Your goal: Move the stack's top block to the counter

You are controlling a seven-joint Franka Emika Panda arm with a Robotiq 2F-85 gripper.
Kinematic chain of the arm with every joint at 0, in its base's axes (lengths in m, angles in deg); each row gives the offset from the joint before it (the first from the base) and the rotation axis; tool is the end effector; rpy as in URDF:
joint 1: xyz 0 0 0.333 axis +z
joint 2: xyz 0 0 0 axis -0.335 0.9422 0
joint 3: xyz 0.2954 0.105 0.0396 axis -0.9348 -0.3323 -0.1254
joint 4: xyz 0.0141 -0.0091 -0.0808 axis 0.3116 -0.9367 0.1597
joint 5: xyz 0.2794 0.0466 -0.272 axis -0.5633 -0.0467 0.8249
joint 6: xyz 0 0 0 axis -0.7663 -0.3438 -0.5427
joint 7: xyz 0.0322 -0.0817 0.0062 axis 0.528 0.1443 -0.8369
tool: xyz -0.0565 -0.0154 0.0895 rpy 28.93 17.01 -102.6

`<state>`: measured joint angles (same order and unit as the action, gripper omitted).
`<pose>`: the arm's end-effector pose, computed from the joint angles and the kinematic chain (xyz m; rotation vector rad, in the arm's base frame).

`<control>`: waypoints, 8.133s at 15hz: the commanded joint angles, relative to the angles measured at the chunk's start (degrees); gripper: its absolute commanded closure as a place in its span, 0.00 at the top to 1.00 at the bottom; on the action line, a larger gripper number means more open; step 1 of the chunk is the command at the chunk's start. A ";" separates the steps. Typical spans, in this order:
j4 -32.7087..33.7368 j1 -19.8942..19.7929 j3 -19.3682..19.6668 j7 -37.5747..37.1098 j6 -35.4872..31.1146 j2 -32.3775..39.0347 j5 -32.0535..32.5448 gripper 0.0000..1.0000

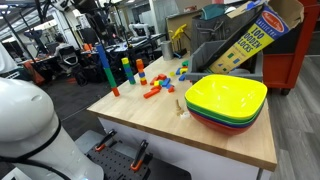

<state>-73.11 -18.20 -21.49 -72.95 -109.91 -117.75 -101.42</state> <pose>0.3775 0.1155 0.5502 -2.9057 0.6392 -0.2807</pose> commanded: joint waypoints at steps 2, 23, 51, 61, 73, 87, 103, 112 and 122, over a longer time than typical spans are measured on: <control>2.57 0.59 -2.64 -2.86 0.40 2.41 -0.11 1.00; 15.51 2.56 -8.80 -9.91 3.99 20.21 15.02 1.00; 10.99 5.82 -1.54 -8.28 11.48 17.67 3.05 0.14; 8.91 3.77 0.62 -8.47 10.87 13.99 2.70 0.08; 6.19 -3.97 7.15 -11.89 1.14 19.56 4.43 0.08; 9.42 -4.25 8.35 -18.92 1.83 26.07 2.36 0.08; 14.24 -8.35 19.67 -24.94 -5.21 40.98 -1.94 0.08; 3.32 -10.46 22.71 -22.46 -15.80 39.25 -2.80 0.08; -5.92 -12.34 24.54 -20.29 -20.63 35.66 -3.88 0.08</control>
<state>-74.63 -30.00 2.84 -96.13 -129.58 -77.58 -103.06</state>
